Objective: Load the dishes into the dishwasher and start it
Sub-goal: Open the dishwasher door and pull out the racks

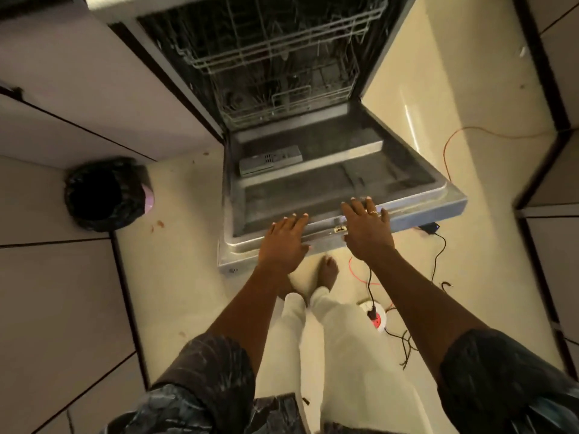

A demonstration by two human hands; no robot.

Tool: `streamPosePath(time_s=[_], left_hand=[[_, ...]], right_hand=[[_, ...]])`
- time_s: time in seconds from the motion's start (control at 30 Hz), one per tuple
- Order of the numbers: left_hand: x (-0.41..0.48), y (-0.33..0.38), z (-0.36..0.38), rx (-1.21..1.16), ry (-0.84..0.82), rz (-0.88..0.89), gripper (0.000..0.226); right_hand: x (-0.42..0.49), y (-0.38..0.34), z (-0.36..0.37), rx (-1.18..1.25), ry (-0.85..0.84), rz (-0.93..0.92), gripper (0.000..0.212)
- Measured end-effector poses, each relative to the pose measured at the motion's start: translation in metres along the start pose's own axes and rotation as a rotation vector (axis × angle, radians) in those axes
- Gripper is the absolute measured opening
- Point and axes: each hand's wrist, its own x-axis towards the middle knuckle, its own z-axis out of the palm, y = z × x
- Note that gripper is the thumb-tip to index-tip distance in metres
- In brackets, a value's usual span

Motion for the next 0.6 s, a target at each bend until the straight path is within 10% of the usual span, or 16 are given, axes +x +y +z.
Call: streamPosePath(time_s=[0.6], left_hand=[[0.068, -0.016, 0.230, 0.071, -0.299, -0.123, 0.081]], right_hand=[[0.036, 0.042, 0.222, 0.053, -0.261, -0.068, 0.069]])
